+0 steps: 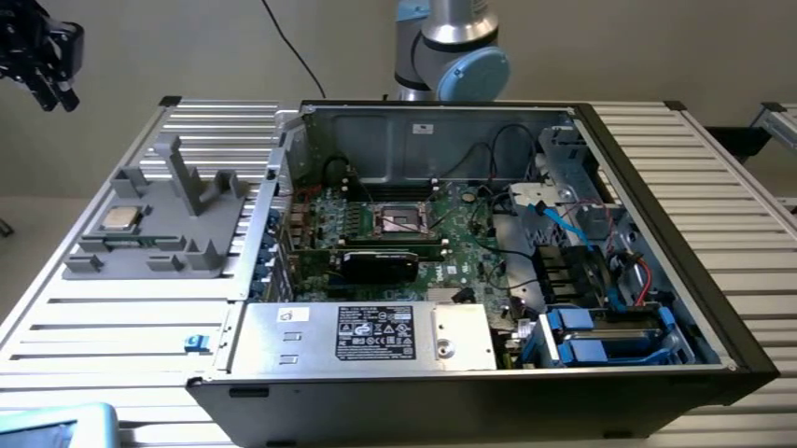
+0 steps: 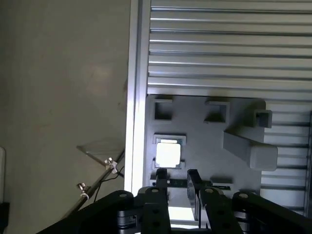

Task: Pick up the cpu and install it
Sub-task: 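Pick up the cpu and move it towards the insertion slot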

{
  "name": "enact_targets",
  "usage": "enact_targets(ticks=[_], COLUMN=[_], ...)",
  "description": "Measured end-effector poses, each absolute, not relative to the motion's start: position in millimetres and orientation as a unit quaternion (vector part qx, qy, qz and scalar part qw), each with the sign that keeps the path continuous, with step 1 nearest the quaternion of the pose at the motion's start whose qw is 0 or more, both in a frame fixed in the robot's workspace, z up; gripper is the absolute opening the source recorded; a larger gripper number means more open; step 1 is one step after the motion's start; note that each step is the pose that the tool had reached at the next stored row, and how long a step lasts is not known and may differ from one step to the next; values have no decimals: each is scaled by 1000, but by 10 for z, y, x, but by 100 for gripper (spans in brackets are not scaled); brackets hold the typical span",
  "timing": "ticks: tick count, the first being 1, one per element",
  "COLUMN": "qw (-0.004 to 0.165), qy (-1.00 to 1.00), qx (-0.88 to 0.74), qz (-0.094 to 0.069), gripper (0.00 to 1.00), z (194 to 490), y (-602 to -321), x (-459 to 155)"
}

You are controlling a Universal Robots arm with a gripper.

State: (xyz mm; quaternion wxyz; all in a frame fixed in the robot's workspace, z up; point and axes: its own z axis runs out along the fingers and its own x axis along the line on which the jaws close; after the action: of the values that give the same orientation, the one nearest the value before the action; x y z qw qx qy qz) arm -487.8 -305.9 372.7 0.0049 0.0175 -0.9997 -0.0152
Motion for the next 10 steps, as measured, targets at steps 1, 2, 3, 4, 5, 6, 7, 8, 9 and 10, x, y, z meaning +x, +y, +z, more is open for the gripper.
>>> enact_targets(ticks=[1, 2, 3, 4, 5, 6, 7, 8, 9, 10], qw=[5, 5, 5, 5, 5, 5, 5, 5, 5, 5], qy=[-1000, -1000, -1000, -1000, -1000, -1000, -1000, -1000, -1000, -1000], qx=[18, 18, 18, 18, 18, 18, 18, 18, 17, 17], qz=[-15, -15, -15, -15, -15, -15, -15, -15, -12, -9], gripper=[31, 37, 43, 49, 49, 55, 60, 66, 66, 66], z=[3727, 3726, 3726, 3727, 3727, 3727, 3726, 3725, 3720, 3713], y=[-3059, -3059, -3059, -3060, -3059, -3059, -3059, -3059, -3058, -3058], x=[-4878, -4878, -4878, -4878, -4878, -4878, -4878, -4878, -4878, -4879])
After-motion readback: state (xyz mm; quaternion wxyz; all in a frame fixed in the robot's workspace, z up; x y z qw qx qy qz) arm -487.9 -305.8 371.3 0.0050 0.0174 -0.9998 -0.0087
